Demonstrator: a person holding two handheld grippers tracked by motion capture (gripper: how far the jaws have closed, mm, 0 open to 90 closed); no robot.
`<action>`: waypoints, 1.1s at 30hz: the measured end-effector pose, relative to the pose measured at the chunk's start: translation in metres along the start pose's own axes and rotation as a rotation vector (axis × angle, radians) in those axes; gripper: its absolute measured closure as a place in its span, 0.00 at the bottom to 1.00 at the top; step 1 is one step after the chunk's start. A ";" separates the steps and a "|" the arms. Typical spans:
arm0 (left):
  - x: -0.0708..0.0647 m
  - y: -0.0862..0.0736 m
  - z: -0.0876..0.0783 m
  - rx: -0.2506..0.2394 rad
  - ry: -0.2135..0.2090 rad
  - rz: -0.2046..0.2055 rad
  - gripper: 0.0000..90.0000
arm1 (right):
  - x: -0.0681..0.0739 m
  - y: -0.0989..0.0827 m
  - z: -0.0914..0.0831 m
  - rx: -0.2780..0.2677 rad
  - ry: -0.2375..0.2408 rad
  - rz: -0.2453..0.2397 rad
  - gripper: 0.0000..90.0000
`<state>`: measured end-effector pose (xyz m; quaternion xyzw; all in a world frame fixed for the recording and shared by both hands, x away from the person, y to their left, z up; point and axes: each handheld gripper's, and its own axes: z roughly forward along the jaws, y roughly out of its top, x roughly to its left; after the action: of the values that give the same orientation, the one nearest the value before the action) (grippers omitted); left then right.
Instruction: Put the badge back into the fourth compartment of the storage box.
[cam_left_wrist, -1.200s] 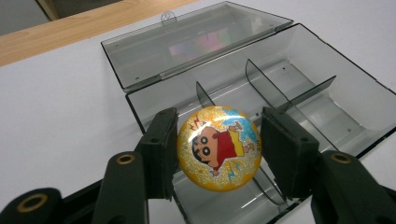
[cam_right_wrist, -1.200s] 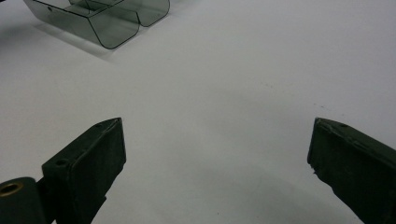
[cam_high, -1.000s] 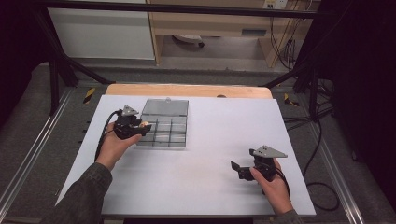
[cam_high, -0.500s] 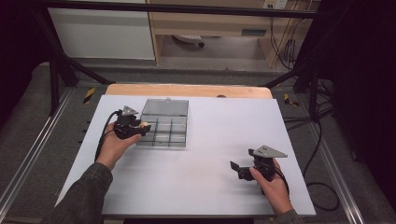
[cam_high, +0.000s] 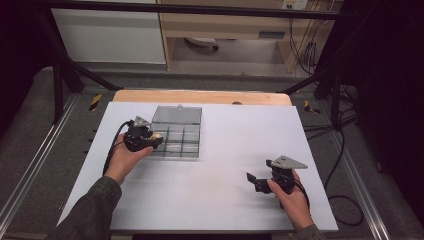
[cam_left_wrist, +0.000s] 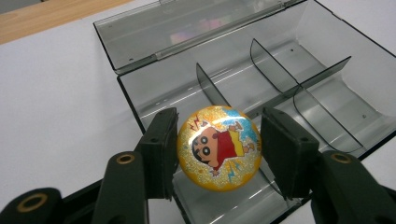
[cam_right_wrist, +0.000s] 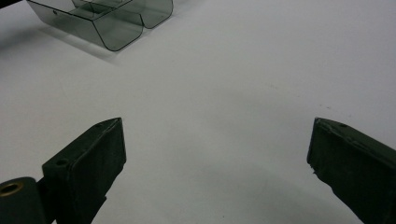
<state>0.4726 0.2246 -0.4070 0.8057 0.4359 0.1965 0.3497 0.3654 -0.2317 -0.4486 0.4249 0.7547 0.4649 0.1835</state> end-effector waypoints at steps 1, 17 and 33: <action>0.000 0.000 0.000 0.003 0.000 0.000 0.53 | 0.000 0.000 0.000 0.003 -0.003 -0.005 0.05; -0.009 -0.001 0.006 0.029 0.000 0.044 0.53 | 0.001 0.000 0.000 0.005 -0.003 -0.009 0.05; -0.012 -0.002 0.009 0.055 0.006 0.065 0.53 | 0.001 0.000 0.000 0.007 -0.003 -0.005 0.05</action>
<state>0.4704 0.2115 -0.4149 0.8282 0.4157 0.1980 0.3196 0.3654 -0.2310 -0.4488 0.4245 0.7572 0.4611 0.1840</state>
